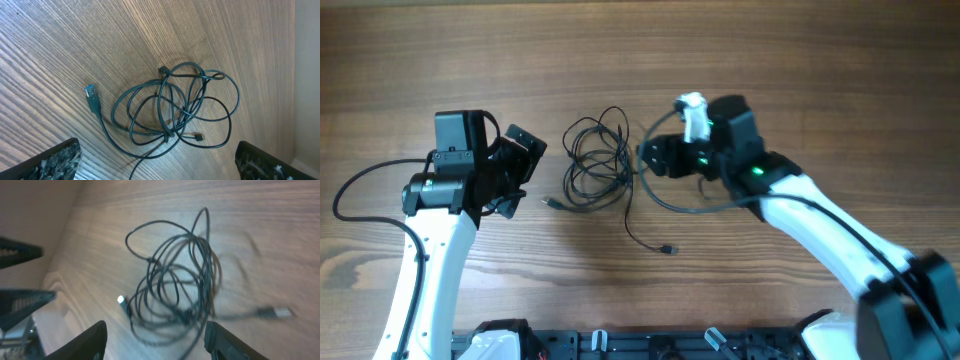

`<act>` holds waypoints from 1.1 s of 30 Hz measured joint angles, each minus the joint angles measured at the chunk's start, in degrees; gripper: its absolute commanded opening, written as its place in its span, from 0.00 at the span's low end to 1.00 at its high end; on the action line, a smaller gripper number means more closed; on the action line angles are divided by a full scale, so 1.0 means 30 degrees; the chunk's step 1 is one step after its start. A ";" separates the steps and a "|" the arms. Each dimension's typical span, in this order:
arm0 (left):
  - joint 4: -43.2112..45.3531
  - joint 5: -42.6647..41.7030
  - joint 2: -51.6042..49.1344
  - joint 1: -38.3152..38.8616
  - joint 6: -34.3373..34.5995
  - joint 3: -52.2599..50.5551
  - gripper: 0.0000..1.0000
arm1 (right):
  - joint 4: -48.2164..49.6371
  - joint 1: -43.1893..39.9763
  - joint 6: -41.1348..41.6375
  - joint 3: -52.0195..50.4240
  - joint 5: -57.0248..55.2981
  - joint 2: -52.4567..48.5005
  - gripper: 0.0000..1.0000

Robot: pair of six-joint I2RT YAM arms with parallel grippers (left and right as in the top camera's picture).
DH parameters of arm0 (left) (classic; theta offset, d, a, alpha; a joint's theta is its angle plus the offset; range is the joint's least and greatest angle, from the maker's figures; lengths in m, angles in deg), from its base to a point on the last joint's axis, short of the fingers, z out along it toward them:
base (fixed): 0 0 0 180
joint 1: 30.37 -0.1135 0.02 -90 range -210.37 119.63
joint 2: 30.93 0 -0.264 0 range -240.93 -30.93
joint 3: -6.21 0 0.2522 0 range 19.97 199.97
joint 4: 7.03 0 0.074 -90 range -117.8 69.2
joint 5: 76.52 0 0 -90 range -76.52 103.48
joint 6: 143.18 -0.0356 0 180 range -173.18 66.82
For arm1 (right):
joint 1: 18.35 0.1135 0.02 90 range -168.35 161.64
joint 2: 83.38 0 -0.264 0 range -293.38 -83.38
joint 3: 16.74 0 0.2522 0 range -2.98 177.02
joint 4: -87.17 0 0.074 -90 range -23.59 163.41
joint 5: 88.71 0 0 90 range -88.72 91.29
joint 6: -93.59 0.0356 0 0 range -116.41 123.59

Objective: Untangle cables

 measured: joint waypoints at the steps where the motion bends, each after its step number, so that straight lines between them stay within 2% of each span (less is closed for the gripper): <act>1: 0.0007 0.0000 -0.0007 0.0000 0.0000 0.0000 1.00 | 0.0503 0.0270 0.0270 0.0182 -0.0335 -0.0612 0.62; 7: -0.0124 -0.0073 -0.0007 0.0000 0.0000 0.0000 1.00 | 0.4503 0.1326 0.1654 0.0401 -0.1778 -0.3687 0.63; 11: -0.0262 -0.0073 -0.0007 0.0000 0.0000 0.0000 1.00 | 0.6572 0.1705 0.2994 0.0415 -0.2149 -0.4969 0.57; 17: -0.0262 -0.0073 -0.0007 0.0000 0.0000 0.0000 1.00 | 0.9049 0.1807 0.5253 0.0474 -0.2404 -0.7271 0.05; 21: -0.0255 -0.0080 -0.0007 0.0000 -0.0007 0.0000 1.00 | 1.0826 0.1800 0.5989 0.0474 -0.1384 -0.7723 0.05; 24: -0.0299 -0.0131 -0.0015 0.0007 -0.0357 0.0000 1.00 | 1.0870 0.1719 0.6120 0.0517 -0.0197 -0.7628 0.05; 28: -0.0233 -0.0357 -0.0175 0.0284 -0.1982 0.0000 1.00 | 0.7854 0.1341 0.5960 0.0525 0.1005 -0.6790 0.05; 33: 0.0685 -0.1311 -0.0481 0.1792 -0.4408 0.0000 1.00 | 0.3949 0.0984 0.4146 0.0495 0.2106 -0.3169 0.05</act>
